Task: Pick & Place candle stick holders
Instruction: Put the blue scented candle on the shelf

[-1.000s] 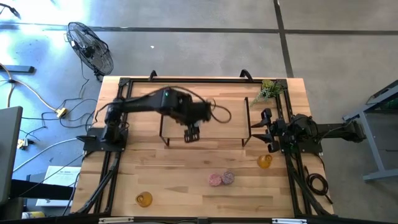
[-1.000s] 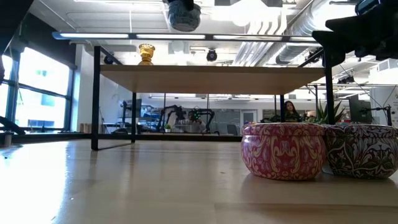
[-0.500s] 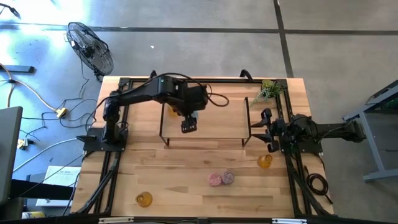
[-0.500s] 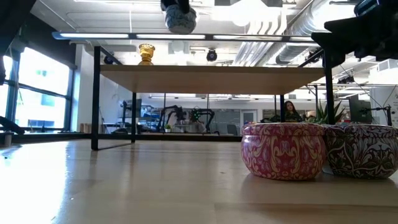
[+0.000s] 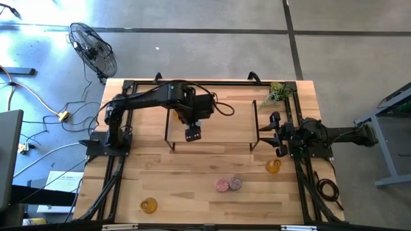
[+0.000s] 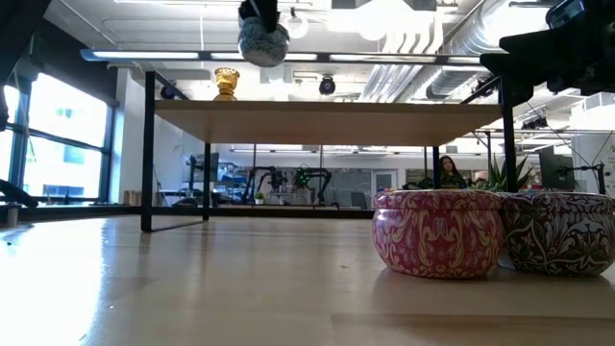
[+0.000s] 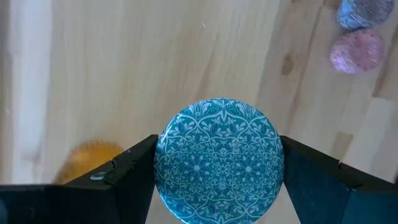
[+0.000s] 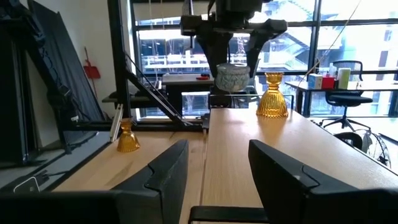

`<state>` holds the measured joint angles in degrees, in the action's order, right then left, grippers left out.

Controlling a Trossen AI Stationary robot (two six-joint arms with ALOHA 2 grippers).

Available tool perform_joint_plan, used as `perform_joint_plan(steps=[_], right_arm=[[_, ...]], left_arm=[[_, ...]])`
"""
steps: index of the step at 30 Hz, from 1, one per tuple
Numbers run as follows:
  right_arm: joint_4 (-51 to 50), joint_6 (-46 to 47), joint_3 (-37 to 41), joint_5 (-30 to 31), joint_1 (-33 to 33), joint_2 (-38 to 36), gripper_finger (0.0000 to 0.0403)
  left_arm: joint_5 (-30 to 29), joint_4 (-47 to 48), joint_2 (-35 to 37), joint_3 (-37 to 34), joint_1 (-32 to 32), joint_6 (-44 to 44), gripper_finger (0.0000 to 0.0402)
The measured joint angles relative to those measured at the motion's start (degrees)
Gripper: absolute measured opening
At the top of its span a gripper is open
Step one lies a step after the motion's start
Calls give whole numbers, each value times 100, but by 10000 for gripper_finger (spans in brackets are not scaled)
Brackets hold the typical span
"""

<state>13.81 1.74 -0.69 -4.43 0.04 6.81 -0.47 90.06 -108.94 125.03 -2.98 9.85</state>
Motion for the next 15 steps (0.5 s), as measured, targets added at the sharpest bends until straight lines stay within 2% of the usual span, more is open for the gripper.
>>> perform_joint_plan(steps=[10,15], right_arm=[[-29,-22,0,36,2,33,165],[-27,-50,0,108,-1,33,165]], left_arm=[[-50,-11,906,-1275,151,757,284],[-203,-4,1055,-1731,283,891,284]])
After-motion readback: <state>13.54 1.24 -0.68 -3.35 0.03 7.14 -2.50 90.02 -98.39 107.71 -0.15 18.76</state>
